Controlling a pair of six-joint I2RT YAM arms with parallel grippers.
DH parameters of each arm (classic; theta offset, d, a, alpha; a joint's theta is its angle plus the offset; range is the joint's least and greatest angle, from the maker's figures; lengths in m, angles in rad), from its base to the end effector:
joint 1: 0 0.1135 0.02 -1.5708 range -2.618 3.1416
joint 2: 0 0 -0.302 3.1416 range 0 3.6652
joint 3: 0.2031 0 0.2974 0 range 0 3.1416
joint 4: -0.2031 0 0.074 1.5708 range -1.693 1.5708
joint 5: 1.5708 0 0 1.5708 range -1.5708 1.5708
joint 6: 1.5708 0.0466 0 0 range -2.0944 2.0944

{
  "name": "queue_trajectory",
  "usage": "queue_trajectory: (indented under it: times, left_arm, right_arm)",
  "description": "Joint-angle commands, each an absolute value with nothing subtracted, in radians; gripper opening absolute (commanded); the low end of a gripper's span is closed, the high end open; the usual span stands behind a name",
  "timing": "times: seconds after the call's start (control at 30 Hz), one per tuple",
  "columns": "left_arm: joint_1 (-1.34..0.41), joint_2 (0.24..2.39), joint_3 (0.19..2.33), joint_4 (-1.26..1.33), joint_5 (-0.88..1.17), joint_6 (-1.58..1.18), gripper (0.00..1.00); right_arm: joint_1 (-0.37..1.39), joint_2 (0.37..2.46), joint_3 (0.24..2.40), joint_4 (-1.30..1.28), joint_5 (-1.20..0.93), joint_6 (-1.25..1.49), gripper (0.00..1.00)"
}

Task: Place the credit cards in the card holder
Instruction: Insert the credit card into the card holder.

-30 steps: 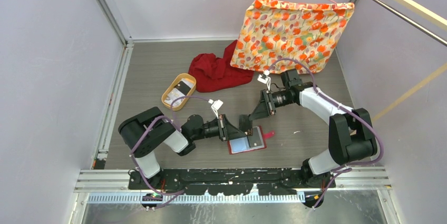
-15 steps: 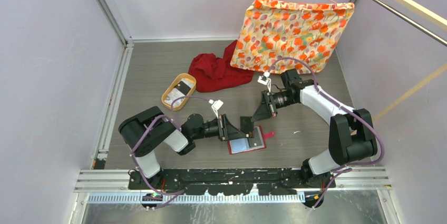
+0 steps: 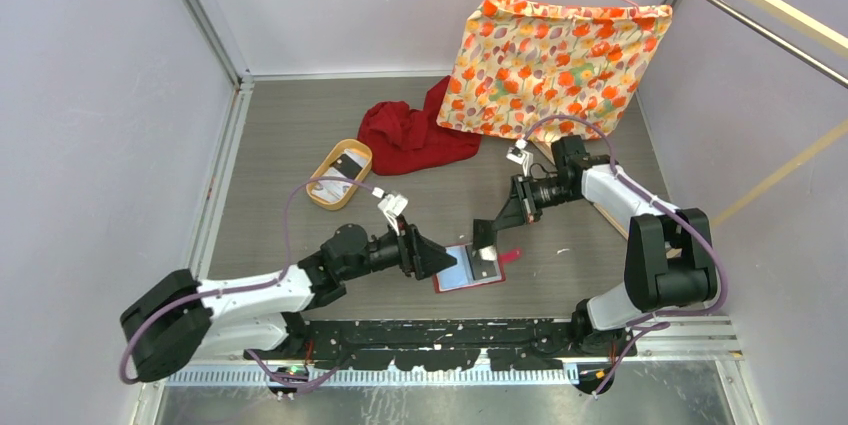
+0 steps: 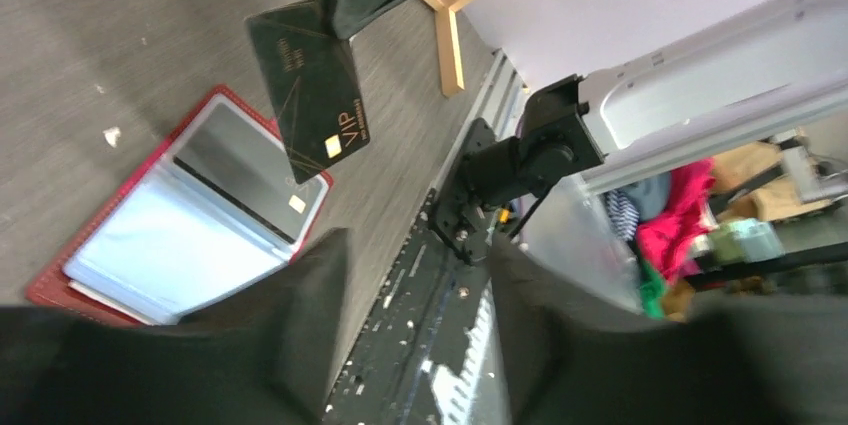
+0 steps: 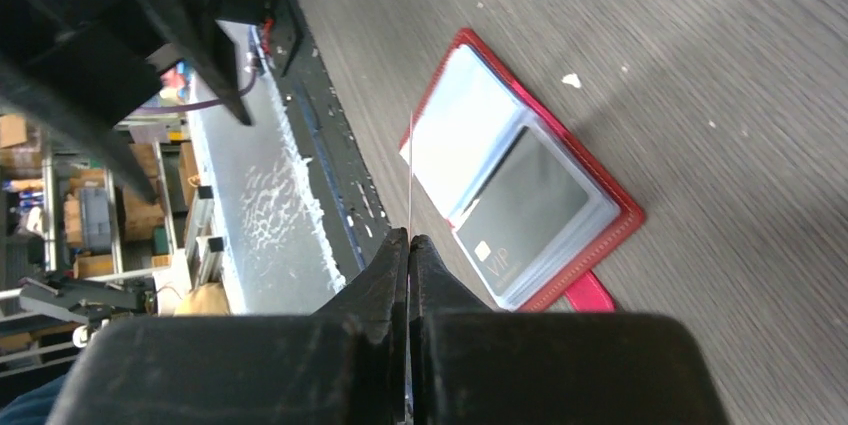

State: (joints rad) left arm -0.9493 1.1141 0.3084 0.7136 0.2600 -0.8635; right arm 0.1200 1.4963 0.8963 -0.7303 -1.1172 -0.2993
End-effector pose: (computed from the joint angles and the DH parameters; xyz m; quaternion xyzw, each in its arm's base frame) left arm 0.1360 -0.2105 0.2050 0.1187 0.7283 -0.5851 0.3365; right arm 0.2872 0.0768 0.2080 -0.2374 0.8102 0.5149 0.1484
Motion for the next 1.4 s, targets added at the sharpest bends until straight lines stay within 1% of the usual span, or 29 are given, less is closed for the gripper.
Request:
queue_trajectory:
  times: [0.0, 0.03, 0.07, 0.13, 0.27, 0.37, 0.4, 0.57, 0.77, 0.9, 1.07, 1.27, 1.37]
  left_arm:
    - [-0.98, 1.003, 0.273, 0.582, 0.058, -0.707, 0.76]
    - [-0.98, 0.995, 0.24, 0.616, 0.022, -0.741, 0.9]
    - [-0.979, 0.993, 0.214, 0.628, -0.02, -0.784, 0.98]
    - [-0.979, 1.001, 0.194, 0.65, -0.022, -0.809, 1.0]
    - [-0.979, 1.064, 0.244, 0.6, 0.069, -0.832, 0.99]
    - [-0.979, 1.151, 0.27, 0.638, 0.11, -0.883, 0.84]
    - [-0.98, 1.173, 0.272, 0.642, 0.113, -0.896, 0.81]
    - [-1.002, 1.227, 0.257, 0.648, 0.055, -0.962, 0.71]
    - [-1.023, 1.262, 0.273, 0.66, 0.031, -0.96, 0.57]
    - [-1.025, 1.323, 0.294, 0.698, 0.054, -0.958, 0.44]
    - [-1.026, 1.422, 0.32, 0.755, 0.076, -0.97, 0.38]
    - [-1.025, 1.494, 0.341, 0.746, 0.067, -0.995, 0.31]
    - [-1.025, 1.52, 0.358, 0.679, 0.044, -1.018, 0.24]
  right_arm:
    - [0.124, 1.471, 0.908, -0.716, -1.0, -0.242, 0.01]
    - [0.126, 1.477, 0.905, -0.71, -0.995, -0.22, 0.01]
    - [0.129, 1.484, 0.9, -0.702, -0.998, -0.194, 0.01]
    - [0.139, 1.484, 0.881, -0.644, -0.989, -0.127, 0.01]
    - [0.192, 1.463, 0.817, -0.485, -0.912, 0.099, 0.01]
    - [0.228, 1.437, 0.762, -0.402, -0.867, 0.18, 0.01]
    - [0.232, 1.429, 0.752, -0.385, -0.856, 0.187, 0.01]
    - [0.234, 1.42, 0.72, -0.343, -0.815, 0.213, 0.01]
    - [0.238, 1.446, 0.728, -0.348, -0.798, 0.218, 0.01]
    - [0.247, 1.457, 0.73, -0.355, -0.789, 0.219, 0.01]
    - [0.264, 1.481, 0.737, -0.37, -0.793, 0.212, 0.01]
    - [0.267, 1.494, 0.732, -0.374, -0.807, 0.209, 0.01]
    - [0.268, 1.505, 0.732, -0.374, -0.818, 0.212, 0.01]
